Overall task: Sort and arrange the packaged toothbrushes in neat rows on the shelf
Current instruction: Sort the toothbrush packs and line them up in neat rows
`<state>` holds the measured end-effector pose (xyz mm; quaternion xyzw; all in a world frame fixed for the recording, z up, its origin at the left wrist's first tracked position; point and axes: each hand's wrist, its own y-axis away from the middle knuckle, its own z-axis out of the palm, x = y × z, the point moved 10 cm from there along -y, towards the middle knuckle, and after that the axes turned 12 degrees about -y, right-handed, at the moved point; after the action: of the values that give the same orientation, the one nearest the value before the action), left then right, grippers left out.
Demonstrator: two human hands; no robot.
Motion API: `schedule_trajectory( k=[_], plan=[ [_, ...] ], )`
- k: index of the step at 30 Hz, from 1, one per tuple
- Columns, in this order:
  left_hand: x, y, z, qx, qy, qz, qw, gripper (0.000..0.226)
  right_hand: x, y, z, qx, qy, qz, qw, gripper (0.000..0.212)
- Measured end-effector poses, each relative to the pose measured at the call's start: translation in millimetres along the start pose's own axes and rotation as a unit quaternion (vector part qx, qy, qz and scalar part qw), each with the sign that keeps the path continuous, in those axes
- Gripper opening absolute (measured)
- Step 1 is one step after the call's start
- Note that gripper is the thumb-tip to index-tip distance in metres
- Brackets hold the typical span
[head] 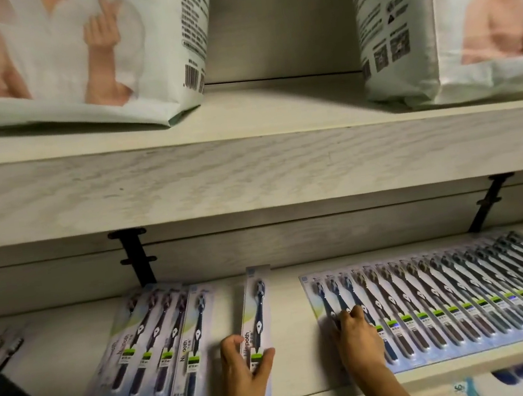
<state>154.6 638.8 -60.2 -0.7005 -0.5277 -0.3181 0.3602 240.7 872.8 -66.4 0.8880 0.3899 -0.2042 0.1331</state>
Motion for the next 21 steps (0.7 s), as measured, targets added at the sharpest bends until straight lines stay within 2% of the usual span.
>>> schedule_trajectory(
  k=[3, 5, 6, 9, 11, 15, 18, 21],
  plan=[
    [1, 2, 8, -0.011, 0.029, -0.002, 1.0, 0.057, -7, 7, -7, 0.015, -0.013, -0.018, 1.0, 0.04],
    [4, 4, 13, -0.021, 0.044, -0.01, 0.999, 0.06, -24, 17, -8, 0.021, -0.078, -0.055, 0.995, 0.069],
    [7, 5, 15, -0.03, 0.053, -0.014, 0.998, 0.062, -36, 23, -5, 0.004, -0.139, -0.076, 0.987, 0.071],
    [17, 9, 25, -0.062, 0.08, -0.016, 0.995, 0.063, -66, 37, 15, -0.11, -0.339, -0.06, 0.932, 0.045],
    [23, 11, 27, -0.08, 0.087, -0.018, 0.993, 0.062, -79, 38, 25, -0.146, -0.383, -0.071, 0.91, 0.045],
    [27, 14, 15, -0.105, 0.077, -0.003, 0.991, 0.059, -74, 25, 20, -0.132, -0.403, -0.067, 0.903, 0.051],
    [20, 10, -7, -0.071, 0.043, 0.003, 0.997, 0.06, -46, 9, 14, -0.099, -0.314, -0.044, 0.943, 0.048],
    [15, 7, -20, -0.045, 0.034, 0.003, 0.998, 0.045, -28, 0, 20, -0.084, -0.21, -0.025, 0.974, 0.04]
  ],
)
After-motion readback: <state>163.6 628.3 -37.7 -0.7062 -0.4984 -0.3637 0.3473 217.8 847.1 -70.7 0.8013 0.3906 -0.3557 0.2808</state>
